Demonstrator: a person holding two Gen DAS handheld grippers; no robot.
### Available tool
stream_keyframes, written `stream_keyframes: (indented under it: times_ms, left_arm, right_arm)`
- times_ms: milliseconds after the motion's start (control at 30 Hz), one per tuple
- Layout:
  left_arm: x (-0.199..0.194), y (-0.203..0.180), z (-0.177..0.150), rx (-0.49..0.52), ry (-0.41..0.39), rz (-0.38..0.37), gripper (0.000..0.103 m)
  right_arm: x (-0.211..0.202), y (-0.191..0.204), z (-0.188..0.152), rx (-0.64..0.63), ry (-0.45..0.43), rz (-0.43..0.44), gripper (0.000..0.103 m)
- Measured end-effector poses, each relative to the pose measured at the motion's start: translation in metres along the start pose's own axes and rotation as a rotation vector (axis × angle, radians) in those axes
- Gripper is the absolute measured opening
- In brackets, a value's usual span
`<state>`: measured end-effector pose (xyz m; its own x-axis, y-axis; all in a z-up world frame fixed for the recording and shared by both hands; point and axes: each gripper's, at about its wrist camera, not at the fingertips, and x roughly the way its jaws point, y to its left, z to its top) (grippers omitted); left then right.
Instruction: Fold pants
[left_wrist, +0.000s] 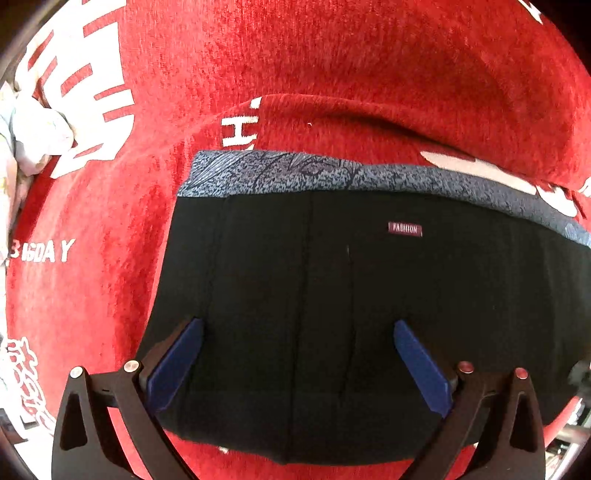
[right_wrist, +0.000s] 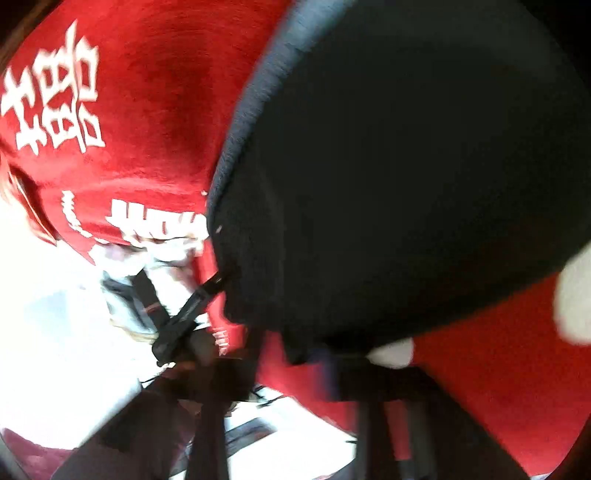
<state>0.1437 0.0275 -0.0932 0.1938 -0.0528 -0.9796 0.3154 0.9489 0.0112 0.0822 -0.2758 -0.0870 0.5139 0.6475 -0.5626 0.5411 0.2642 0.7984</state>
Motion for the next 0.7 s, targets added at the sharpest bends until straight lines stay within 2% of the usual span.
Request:
stream_keyframes:
  times_ms: [67,133,167,233,267,367,400,467,500,567,633,700]
  left_arm:
    - [0.001,0.004,-0.006,0.006,-0.005,-0.002,0.103]
    - [0.006,0.009,-0.010,-0.004,-0.006,-0.015,0.103]
    - [0.006,0.008,-0.011,-0.004,-0.007,-0.014,0.103]
    - [0.006,0.007,-0.011,-0.002,0.000,-0.008,0.103]
    - [0.006,0.007,-0.011,-0.003,0.003,-0.008,0.103]
    - [-0.002,0.006,-0.017,-0.004,-0.002,-0.009,0.103]
    - [-0.002,0.007,-0.018,-0.006,-0.004,-0.009,0.103]
    - [-0.002,0.007,-0.020,-0.008,-0.011,-0.005,0.103]
    - [-0.003,0.006,-0.021,-0.008,-0.011,-0.005,0.103]
    - [-0.006,0.004,-0.022,0.000,-0.012,-0.014,0.103]
    - [-0.004,0.010,-0.024,0.004,-0.014,-0.025,0.103]
    - [-0.008,0.009,-0.029,0.010,-0.026,-0.030,0.103]
  right_arm:
    - [-0.005,0.010,-0.004,-0.055,-0.018,-0.026,0.009]
    - [0.001,0.001,-0.016,-0.069,0.011,-0.117,0.009]
    - [0.005,-0.011,-0.022,-0.042,0.031,-0.154,0.009]
    - [0.005,-0.028,-0.028,0.054,0.032,-0.134,0.009]
    - [0.002,-0.027,-0.029,0.066,0.037,-0.136,0.012]
    - [-0.010,0.003,-0.025,-0.049,0.058,-0.199,0.017]
    - [-0.014,0.017,-0.021,-0.116,0.055,-0.227,0.022]
    - [-0.018,0.039,-0.012,-0.236,0.014,-0.302,0.067]
    - [-0.018,0.045,-0.005,-0.270,-0.009,-0.334,0.071]
    - [-0.009,0.038,0.011,-0.242,0.018,-0.372,0.071]
    - [-0.005,0.027,0.021,-0.184,0.049,-0.389,0.062]
    - [-0.004,0.041,0.028,-0.211,0.084,-0.359,0.059]
